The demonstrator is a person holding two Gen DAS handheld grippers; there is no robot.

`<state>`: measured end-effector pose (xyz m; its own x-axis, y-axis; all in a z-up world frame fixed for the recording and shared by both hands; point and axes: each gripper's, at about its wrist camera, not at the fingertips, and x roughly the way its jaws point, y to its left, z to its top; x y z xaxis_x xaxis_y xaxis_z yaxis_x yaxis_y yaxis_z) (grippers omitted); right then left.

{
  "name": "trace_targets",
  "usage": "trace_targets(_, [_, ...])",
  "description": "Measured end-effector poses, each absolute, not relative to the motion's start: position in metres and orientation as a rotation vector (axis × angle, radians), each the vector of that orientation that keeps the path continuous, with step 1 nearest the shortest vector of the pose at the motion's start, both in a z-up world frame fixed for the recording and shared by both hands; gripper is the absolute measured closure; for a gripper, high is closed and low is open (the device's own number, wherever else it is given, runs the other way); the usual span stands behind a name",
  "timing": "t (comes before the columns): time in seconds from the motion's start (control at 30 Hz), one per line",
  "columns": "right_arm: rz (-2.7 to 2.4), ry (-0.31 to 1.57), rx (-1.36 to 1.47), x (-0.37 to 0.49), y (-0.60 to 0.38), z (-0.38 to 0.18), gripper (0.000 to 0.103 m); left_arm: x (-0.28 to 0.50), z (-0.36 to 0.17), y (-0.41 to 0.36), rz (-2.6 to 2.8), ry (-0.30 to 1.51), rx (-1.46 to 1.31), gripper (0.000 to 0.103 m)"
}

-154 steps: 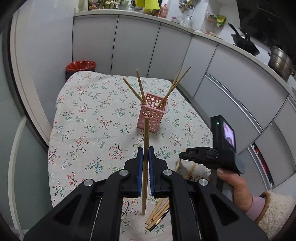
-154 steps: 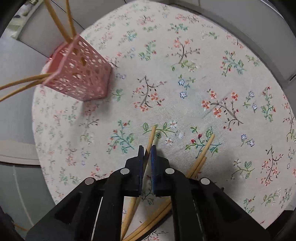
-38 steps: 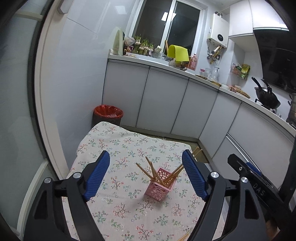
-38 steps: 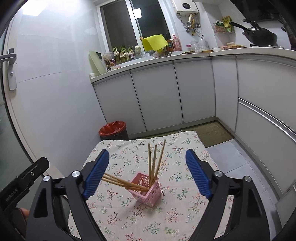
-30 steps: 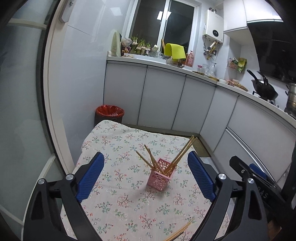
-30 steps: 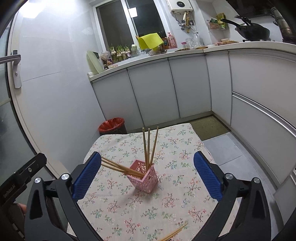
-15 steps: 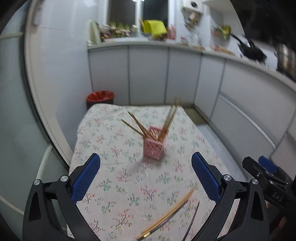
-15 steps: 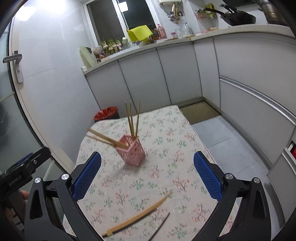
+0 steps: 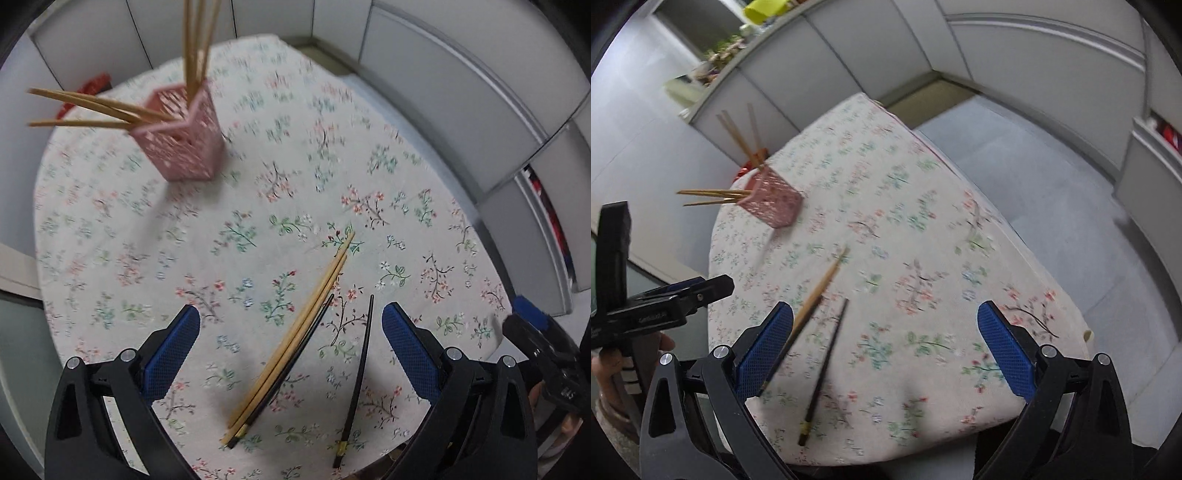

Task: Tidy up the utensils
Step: 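Grasp a bamboo chopstick with the left gripper while the right gripper approaches another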

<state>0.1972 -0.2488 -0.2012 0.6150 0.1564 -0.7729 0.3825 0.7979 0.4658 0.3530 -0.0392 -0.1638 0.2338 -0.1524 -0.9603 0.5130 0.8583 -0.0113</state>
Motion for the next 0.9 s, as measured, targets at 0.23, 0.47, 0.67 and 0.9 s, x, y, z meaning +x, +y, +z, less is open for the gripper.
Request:
trace_targets(0.23, [-0.113,0.964,0.774,0.204,-0.259,-0.218,0.007,0.389,-0.209,-0.092,-0.476,1.409,0.381,0.008])
trace_targets(0.47, [-0.117,0.961,0.819,0.205,-0.27,-0.221,0.007,0.397,-0.24,-0.121,-0.495,1.489,0.45,0.061])
trace_targets(0.67, [-0.106,0.999,0.868,0.211,-0.274,-0.231,0.007,0.4,-0.245,-0.127,-0.5,1.479,0.462,0.078])
trace_targets(0.9, [-0.116,0.996,0.833,0.212,-0.269,-0.229,0.007,0.398,-0.246,-0.126,-0.494,1.481,0.45,0.091])
